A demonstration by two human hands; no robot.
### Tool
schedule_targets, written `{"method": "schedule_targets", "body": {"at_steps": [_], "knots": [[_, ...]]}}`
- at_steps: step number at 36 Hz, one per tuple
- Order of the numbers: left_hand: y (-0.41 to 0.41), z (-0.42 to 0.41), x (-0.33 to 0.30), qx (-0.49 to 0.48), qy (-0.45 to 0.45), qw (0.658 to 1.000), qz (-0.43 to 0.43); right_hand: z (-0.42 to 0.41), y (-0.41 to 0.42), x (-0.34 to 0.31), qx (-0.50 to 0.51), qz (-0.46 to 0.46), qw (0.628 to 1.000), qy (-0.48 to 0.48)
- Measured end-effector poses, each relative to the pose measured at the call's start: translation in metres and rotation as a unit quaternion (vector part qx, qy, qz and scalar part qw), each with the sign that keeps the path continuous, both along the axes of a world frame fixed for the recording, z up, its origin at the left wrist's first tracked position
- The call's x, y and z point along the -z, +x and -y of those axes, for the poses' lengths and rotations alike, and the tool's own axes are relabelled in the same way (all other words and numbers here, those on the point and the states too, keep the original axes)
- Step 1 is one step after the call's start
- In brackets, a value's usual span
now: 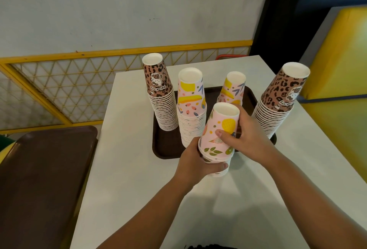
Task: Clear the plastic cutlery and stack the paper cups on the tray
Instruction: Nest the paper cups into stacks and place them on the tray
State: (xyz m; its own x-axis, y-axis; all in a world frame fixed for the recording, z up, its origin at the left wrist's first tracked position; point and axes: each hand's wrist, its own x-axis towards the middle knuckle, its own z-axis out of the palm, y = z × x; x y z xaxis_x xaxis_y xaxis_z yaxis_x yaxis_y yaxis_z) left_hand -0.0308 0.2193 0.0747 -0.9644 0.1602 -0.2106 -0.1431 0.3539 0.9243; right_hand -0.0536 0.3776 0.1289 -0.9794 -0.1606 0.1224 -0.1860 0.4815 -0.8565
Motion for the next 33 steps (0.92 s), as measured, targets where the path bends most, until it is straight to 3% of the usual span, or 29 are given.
{"method": "schedule_targets", "body": {"at_steps": [7,13,18,25,33], "knots": [[0.002,0.002,0.004,-0.005,0.003,1.0,0.0,-0.003,-0.007,-0.011,0.028,-0.027,0.999,-0.023],[0.0,0.005,0.01,-0.012,-0.016,1.0,0.012,-0.013,-0.026,-0.038,0.158,-0.11,0.973,-0.128],[-0.002,0.005,0.01,-0.005,-0.021,1.0,0.02,-0.021,-0.059,-0.054,0.254,-0.204,0.939,-0.111],[-0.005,0.006,0.008,-0.01,-0.009,0.999,0.035,-0.018,-0.099,-0.041,0.261,-0.178,0.948,-0.048],[-0.007,0.007,0.005,-0.013,0.003,0.999,0.032,-0.019,-0.11,-0.017,0.24,-0.085,0.966,0.046]]}}
